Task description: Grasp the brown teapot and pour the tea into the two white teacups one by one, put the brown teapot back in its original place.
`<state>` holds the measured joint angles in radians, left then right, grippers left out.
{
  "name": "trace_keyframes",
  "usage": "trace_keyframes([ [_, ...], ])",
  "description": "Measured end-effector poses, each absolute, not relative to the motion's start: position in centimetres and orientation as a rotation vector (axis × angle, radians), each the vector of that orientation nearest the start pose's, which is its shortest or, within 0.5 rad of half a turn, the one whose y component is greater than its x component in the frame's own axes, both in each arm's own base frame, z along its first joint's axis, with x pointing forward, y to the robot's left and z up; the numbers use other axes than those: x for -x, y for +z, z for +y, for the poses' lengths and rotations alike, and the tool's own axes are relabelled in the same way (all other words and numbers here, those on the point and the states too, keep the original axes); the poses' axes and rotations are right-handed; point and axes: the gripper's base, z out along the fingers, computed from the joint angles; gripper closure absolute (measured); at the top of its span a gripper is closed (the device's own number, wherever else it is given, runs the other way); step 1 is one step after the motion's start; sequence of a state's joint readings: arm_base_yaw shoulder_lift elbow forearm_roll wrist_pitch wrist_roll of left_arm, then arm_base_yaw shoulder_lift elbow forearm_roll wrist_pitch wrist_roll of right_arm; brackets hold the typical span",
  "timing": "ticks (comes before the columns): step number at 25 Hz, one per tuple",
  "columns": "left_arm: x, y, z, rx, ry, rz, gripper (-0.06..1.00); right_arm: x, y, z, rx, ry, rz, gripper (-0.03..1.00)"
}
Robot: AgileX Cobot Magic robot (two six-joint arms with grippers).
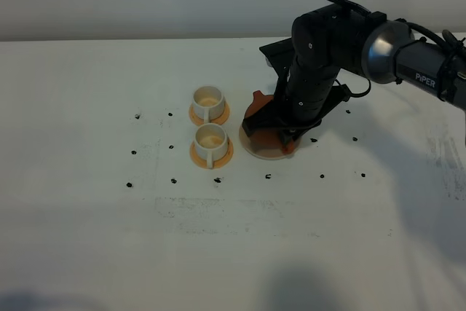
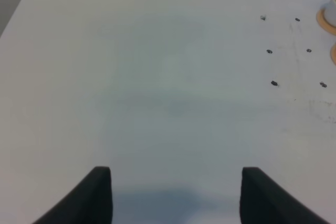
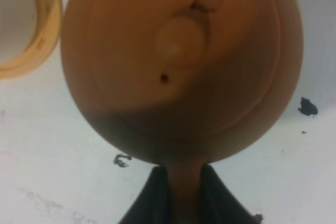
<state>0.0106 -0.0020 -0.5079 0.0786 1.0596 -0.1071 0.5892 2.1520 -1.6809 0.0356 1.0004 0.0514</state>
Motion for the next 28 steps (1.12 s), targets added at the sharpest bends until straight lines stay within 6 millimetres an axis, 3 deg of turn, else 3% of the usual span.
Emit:
trace_keyframes([
  [6,0.6,28.0,0.6,0.124,0.032,2.027,0.44,-36.6,19.0,24.8,0.811,0.114,2.822,0.84],
  [13,0.6,28.0,0.6,0.124,0.032,2.027,0.44,-35.1,21.6,26.1,0.922,0.079,2.715,0.84],
  [21,0.6,28.0,0.6,0.124,0.032,2.027,0.44,-33.5,22.0,27.4,1.037,0.028,2.670,0.84],
  [28,0.6,28.0,0.6,0.124,0.032,2.027,0.44,-31.7,23.0,26.4,1.035,0.056,2.604,0.84],
])
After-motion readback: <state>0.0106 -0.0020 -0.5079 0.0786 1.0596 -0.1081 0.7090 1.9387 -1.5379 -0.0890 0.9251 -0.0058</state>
